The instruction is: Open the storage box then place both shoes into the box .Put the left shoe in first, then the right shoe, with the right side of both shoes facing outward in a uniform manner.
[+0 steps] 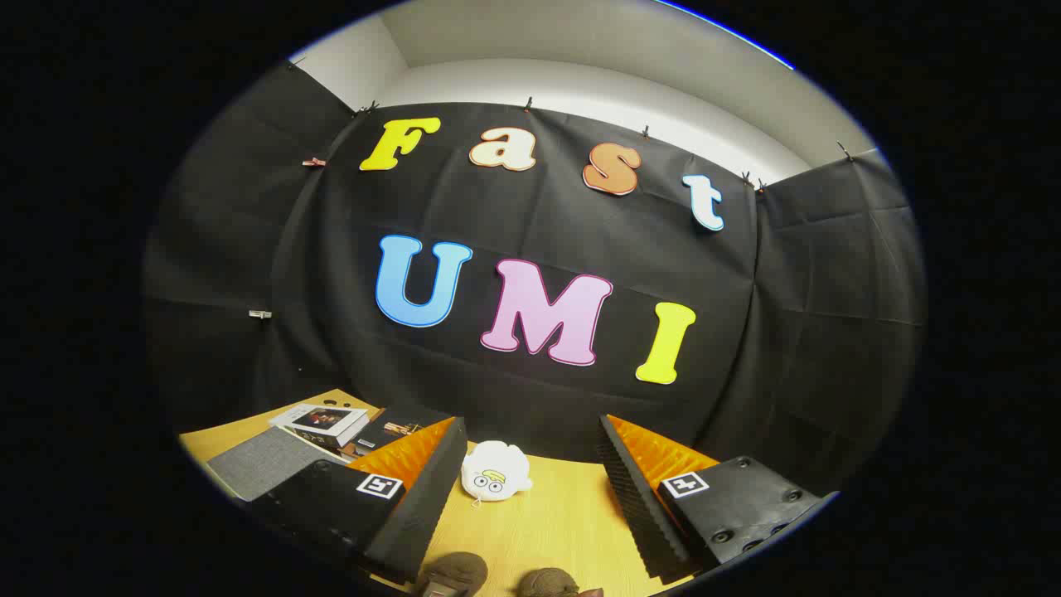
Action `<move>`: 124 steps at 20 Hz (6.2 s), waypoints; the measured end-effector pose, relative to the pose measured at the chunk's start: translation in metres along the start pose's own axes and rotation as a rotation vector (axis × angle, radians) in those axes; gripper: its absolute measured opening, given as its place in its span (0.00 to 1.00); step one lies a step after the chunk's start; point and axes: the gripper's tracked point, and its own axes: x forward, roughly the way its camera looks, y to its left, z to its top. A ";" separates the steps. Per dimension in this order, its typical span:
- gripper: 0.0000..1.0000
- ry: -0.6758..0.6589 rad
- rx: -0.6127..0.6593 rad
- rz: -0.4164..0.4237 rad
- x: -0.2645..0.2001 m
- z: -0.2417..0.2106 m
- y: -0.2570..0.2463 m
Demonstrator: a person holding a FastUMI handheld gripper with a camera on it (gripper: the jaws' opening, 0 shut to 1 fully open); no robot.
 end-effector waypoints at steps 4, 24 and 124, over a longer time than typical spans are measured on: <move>0.97 0.005 0.014 0.021 0.001 -0.001 0.004; 0.97 0.235 0.115 0.299 0.010 -0.058 0.072; 0.97 0.611 0.676 0.873 -0.037 -0.052 0.319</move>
